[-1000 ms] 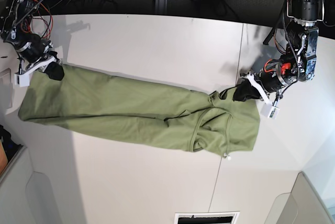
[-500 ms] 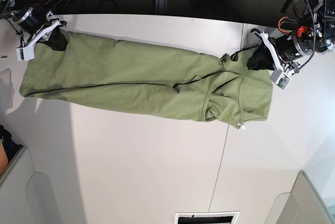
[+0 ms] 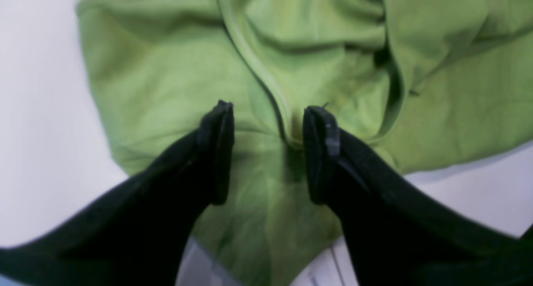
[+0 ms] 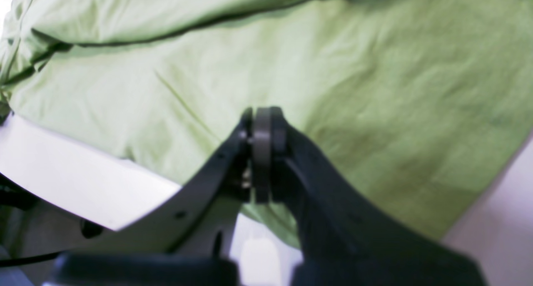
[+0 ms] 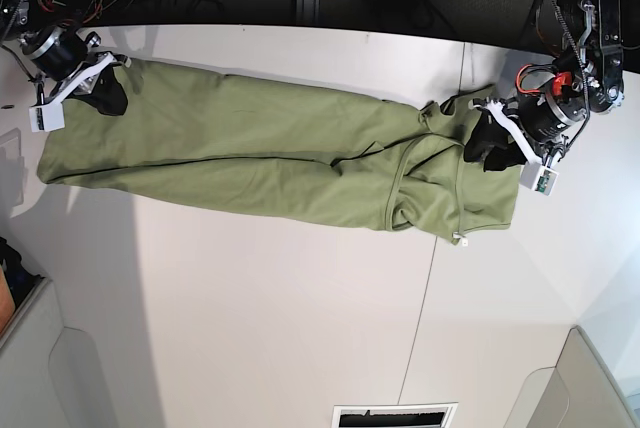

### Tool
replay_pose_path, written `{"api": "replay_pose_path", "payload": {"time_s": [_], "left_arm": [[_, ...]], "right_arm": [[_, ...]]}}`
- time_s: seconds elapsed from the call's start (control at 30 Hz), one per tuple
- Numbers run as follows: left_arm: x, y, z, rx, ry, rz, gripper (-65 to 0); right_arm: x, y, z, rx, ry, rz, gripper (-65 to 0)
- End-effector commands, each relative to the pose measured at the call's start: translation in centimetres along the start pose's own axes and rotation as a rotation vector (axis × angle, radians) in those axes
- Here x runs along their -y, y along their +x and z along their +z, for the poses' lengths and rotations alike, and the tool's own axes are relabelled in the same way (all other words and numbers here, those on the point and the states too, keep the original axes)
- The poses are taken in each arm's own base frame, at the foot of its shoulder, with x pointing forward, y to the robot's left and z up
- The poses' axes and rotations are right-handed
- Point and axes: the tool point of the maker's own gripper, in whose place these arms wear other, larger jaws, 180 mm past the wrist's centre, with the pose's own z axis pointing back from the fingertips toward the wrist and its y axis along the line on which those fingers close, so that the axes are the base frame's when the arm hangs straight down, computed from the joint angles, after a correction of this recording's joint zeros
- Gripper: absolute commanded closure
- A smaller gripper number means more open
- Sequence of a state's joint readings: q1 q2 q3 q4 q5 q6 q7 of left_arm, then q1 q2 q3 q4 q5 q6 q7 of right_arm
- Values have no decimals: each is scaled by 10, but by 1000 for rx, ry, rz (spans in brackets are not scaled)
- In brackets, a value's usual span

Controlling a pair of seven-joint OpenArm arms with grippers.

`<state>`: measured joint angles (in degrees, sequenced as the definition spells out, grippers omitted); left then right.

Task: Layout the t-shirt on the table in an organized manner, then fold the t-shirt properly
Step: 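Release with the left gripper and grasp the shirt hem further along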

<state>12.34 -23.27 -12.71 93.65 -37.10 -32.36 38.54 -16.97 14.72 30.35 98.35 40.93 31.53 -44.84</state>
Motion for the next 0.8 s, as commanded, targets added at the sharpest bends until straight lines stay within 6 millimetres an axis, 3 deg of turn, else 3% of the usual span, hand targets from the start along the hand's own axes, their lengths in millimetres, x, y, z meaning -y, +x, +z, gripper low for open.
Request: {"api": "replay_pose_path", "payload": {"time_s": [0.0,0.2,0.4,0.43,0.53,0.57,0.77], "left_arm": [[0,16,0,50,-8,-7,-300],[26,1,-16,-8,-66,-66,-299],[26,0,-26,-16,-5,-98,-291],[26,2,-26,-5,-6,-98,-256],[31,8,-26,14,-26,-110,-43],[35,12,-25,25,-46,-122,0],[65,68,-12,176,-126,-179,0]], "right_arm": [[0,15,3,45,5,20,0],[0,14,3,44,5,20,0],[0,14,3,45,5,19,0],[0,14,3,45,5,19,0],[0,14,3,45,5,19,0],[0,14,3,45,5,19,0],[0,14,3,45,5,19,0]]}}
